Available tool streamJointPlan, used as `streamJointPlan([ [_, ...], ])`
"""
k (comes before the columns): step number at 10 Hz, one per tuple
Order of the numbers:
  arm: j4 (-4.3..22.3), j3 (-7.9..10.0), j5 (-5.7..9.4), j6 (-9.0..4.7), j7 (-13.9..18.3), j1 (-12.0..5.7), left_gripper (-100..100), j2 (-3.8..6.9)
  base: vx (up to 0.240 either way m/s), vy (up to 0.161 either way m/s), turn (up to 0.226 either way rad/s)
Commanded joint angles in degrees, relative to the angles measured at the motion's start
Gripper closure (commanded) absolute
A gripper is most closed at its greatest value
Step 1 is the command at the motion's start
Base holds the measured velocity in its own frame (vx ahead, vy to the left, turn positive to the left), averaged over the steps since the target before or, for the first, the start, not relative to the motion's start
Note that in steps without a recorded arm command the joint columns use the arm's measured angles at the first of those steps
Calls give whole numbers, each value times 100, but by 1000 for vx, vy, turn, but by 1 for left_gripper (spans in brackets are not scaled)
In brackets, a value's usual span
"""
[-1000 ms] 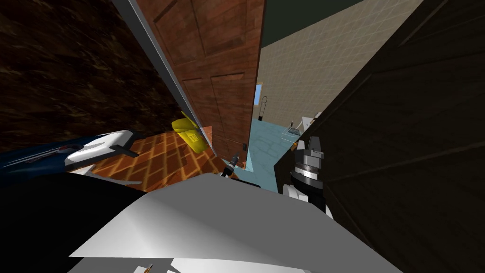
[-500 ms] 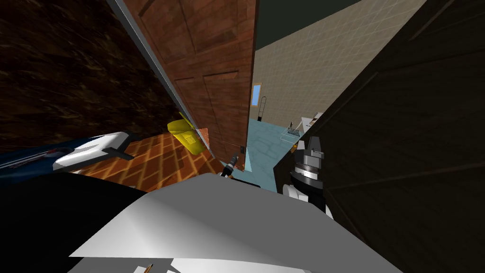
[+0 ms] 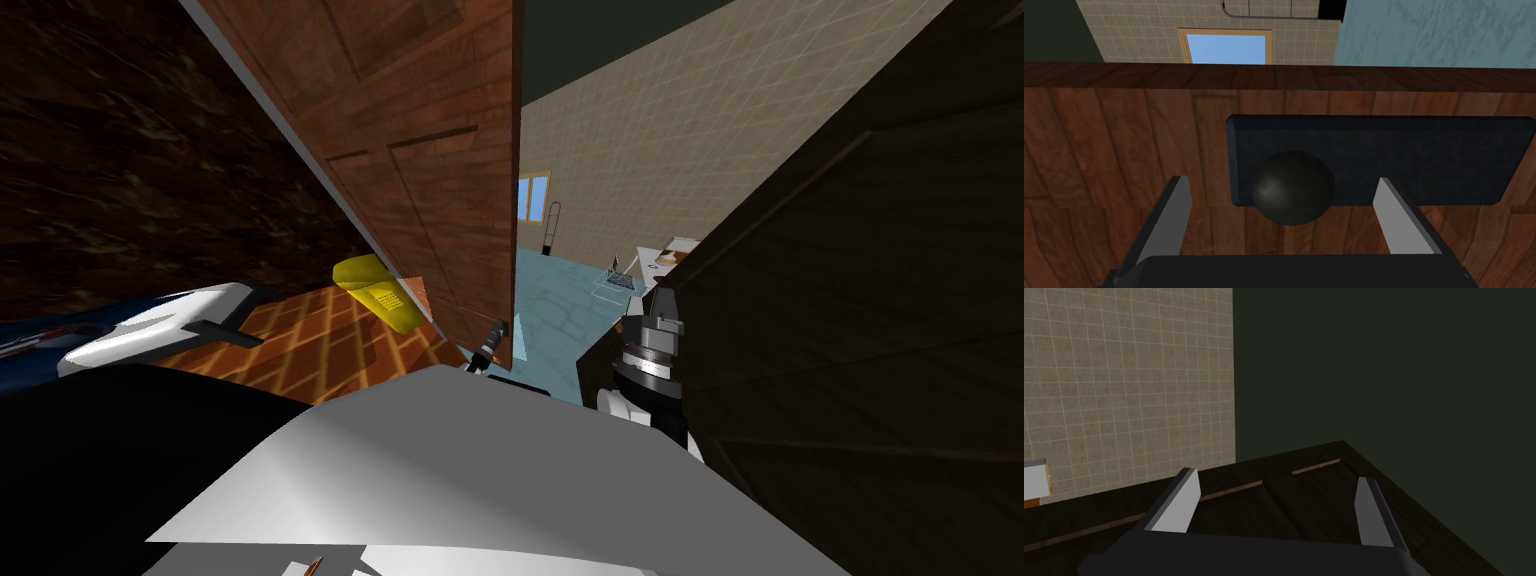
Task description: Push the door open
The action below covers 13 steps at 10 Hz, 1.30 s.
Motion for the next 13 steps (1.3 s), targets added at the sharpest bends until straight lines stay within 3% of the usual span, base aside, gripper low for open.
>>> streamJointPlan([
  [1, 0, 0, 0, 0, 0, 0, -100, 0, 75, -15, 6],
  [2, 0, 0, 0, 0, 0, 0, 100, 0, -16, 1, 1],
  [7, 0, 0, 0, 0, 0, 0, 100, 0, -13, 3, -3],
  [8, 31, 88, 34, 18, -48, -12, 100, 59, 98, -28, 38],
  [13, 83, 352, 141, 26, -178, -74, 100, 155, 172, -40, 62],
])
